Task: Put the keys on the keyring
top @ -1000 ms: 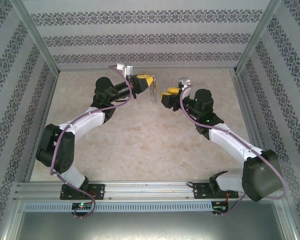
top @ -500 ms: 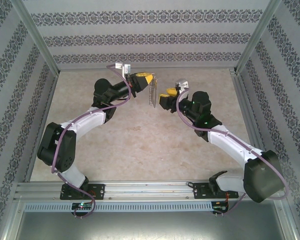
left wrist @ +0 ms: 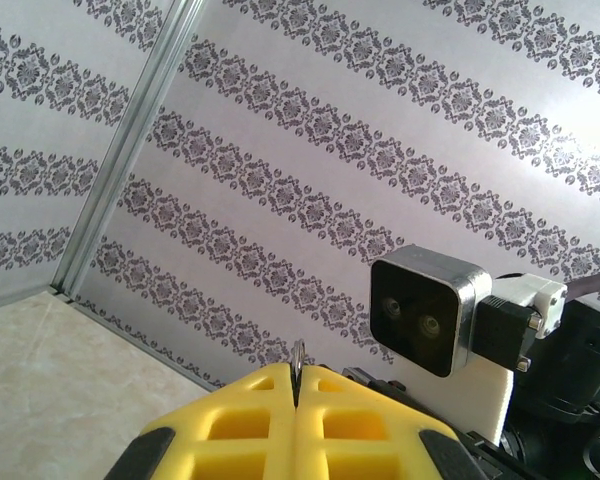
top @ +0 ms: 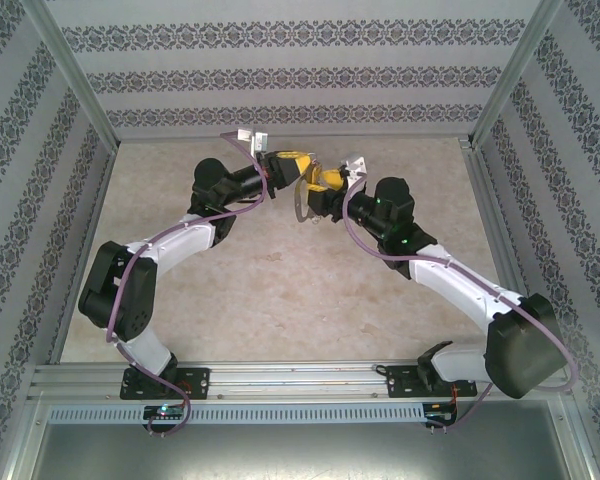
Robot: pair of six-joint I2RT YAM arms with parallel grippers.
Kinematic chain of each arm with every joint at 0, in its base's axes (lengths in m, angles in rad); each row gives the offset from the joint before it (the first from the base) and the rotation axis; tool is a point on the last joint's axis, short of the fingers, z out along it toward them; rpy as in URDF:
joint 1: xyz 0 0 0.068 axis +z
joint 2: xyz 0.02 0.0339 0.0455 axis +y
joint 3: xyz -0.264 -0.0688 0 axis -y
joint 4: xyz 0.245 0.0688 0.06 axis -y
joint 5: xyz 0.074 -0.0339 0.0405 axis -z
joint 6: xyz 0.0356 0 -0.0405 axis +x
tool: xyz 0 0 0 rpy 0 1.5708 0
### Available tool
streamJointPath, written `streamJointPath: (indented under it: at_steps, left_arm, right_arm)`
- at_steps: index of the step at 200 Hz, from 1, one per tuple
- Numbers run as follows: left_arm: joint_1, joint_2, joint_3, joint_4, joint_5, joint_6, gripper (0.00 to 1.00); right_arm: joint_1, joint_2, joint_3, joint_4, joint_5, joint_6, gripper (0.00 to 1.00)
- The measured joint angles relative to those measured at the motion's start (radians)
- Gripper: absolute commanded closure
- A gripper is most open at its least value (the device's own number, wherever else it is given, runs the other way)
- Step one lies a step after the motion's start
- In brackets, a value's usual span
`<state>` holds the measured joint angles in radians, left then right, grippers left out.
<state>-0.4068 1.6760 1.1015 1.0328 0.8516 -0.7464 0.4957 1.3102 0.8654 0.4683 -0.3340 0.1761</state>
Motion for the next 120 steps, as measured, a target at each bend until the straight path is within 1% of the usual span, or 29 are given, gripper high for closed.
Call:
streamJointPath:
  at_steps: [17,39,99,120]
  left_arm:
    - [0.000,0.000,0.000,0.000,0.007,0.000,1.00]
    - [-0.002,0.000,0.000,0.000,0.009,0.000,1.00]
    - [-0.006,0.001,0.000,0.000,0.012,-0.004,1.00]
    - [-0.006,0.001,0.000,0.000,0.016,-0.004,1.00]
  right_arm:
    - [0.000,0.002,0.003,-0.001,0.013,-0.008,0.47]
    - [0.000,0.002,0.005,-0.006,0.028,-0.023,0.53]
    - [0.000,0.002,0.018,-0.020,0.045,-0.052,0.77]
    - [0.000,0.002,0.018,-0.027,0.048,-0.058,0.90]
